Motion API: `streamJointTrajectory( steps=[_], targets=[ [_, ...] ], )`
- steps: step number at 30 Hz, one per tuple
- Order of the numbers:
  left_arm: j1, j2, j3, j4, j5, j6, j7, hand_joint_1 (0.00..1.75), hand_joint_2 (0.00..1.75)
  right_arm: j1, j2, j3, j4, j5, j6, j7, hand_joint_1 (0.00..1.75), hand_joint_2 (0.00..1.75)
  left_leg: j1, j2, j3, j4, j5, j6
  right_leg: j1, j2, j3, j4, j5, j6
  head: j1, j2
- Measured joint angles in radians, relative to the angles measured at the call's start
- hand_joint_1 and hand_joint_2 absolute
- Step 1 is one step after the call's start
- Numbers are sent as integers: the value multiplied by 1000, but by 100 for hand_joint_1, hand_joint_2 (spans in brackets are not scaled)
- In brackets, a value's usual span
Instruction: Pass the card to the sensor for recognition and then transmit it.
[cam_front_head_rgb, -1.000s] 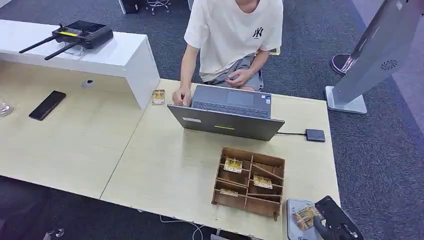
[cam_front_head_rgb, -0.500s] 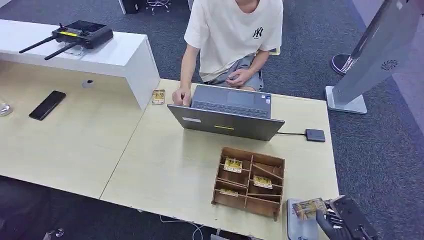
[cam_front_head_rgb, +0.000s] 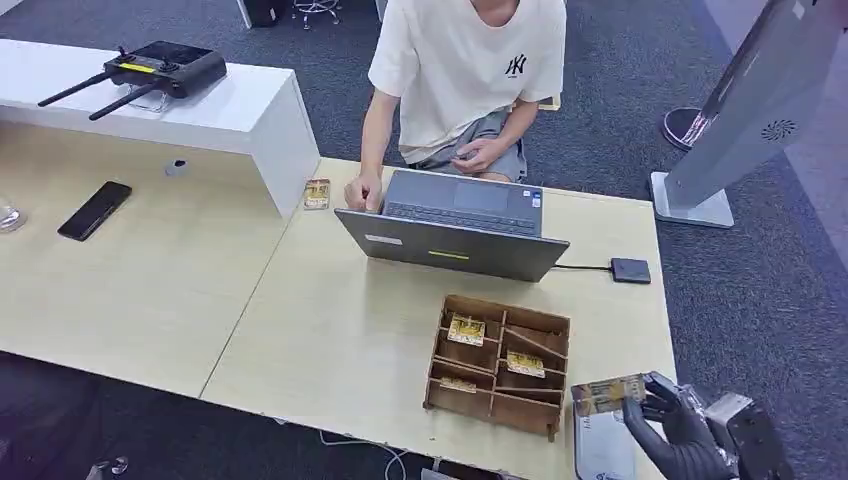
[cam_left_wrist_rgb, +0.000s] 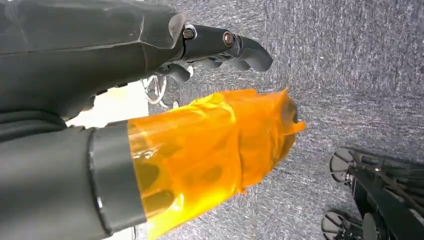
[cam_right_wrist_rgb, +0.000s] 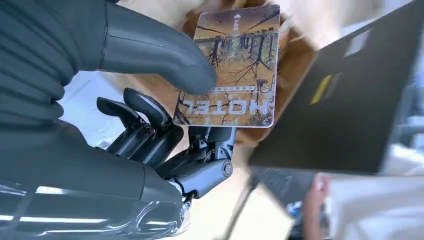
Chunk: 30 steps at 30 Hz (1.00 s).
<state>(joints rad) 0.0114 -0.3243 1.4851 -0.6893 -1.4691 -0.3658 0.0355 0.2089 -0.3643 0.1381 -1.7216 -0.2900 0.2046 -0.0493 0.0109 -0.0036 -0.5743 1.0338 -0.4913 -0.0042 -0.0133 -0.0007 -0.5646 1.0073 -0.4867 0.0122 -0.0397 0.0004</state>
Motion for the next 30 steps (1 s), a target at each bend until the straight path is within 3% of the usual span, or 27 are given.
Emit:
streamJointTrajectory(
  steps=[9, 15, 21, 30],
  targets=[
    [-9, -2, 22, 0, -43, -7, -30, 0, 0, -28, 20, 43, -101, -34, 114, -112, 175, 175, 0, 0, 0, 0, 0, 0, 0, 0, 0, 0, 0, 0, 0, 0],
    [-17, -2, 25, 0, -81, -10, -49, 0, 0, -101, 35, 114, -149, 8, 133, -138, 175, 175, 0, 0, 0, 0, 0, 0, 0, 0, 1, 1, 0, 0, 0, 0],
    [-21, 2, 24, 4, -99, 8, -56, 0, 0, -260, 61, 226, -162, 83, 83, -104, 175, 175, 0, 1, 0, 0, 1, -1, 0, 1, 1, 1, 1, -1, 0, 0],
    [-29, 50, -18, 96, -99, 81, -42, 0, 0, -566, 165, 420, -103, 203, -42, 40, 175, 175, 1, 1, 1, 0, 4, -3, 1, 1, 1, 2, 2, -2, 0, 0]
  ],
)
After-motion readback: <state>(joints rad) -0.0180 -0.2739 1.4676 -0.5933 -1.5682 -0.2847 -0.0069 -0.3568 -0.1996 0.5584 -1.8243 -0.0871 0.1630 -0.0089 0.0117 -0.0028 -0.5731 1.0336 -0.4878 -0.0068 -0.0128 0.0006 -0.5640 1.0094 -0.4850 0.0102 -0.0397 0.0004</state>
